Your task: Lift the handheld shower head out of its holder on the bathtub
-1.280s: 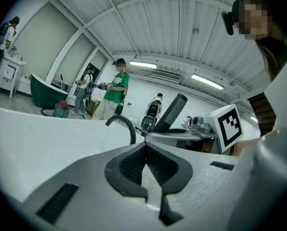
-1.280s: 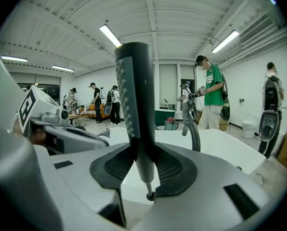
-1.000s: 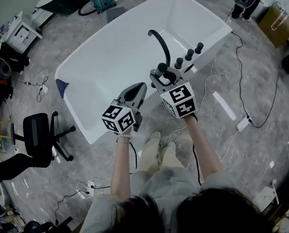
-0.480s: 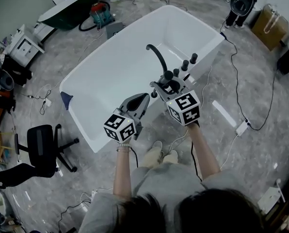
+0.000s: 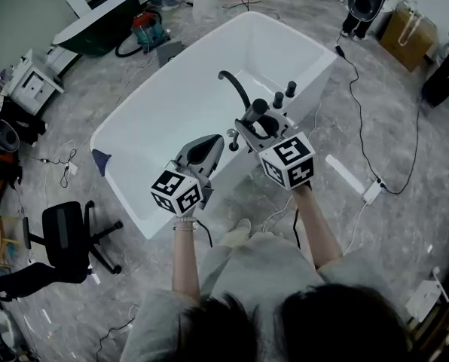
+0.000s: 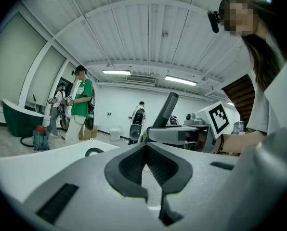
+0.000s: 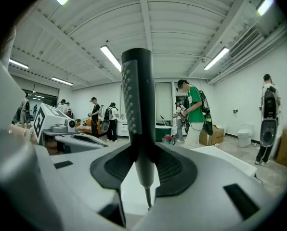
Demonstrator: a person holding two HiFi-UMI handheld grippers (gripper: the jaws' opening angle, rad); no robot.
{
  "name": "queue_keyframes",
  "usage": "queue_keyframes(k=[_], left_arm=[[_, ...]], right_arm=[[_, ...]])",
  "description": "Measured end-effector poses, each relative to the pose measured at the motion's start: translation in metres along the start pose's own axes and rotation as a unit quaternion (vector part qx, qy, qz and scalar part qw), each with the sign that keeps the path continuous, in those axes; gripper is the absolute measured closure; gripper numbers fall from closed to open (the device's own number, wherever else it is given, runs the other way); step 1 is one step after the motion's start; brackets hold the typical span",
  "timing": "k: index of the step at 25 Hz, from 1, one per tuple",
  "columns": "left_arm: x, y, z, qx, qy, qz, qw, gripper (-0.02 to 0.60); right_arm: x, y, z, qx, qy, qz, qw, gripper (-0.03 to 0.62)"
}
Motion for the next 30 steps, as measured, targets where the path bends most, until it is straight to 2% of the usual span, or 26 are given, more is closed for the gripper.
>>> queue_keyframes(k=[13,18,30], left_arm=[[0.003,-0.028,0.028,0.040,-0.012,-0.032,0.9986,0.577],[0.000,-0.028,0.030,0.044,-0.015,-0.034,0.9983,0.577],[0.000,-0.020,0.032,0.044,-0.017,-0.032,0.9984,0.577]], right_arm=[[-0.030,0.004,0.028,0.002,-0.034,-0.011,0.999,0.462],[-0.030,0.006,0.027,0.008,-0.043,-0.024,0.999,0.462],[-0.023,0.007,0.025,0.010,-0.043,-0.022,0.999,0.462]])
Point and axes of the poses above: the fingertips, and each gripper's own axes: x forward along the fingers, y to its left, z out of its top, the point moved 1 cm from there along -x, backward along the fingers, and after that the axes turned 1 degree about x, right-handed, at the moved point
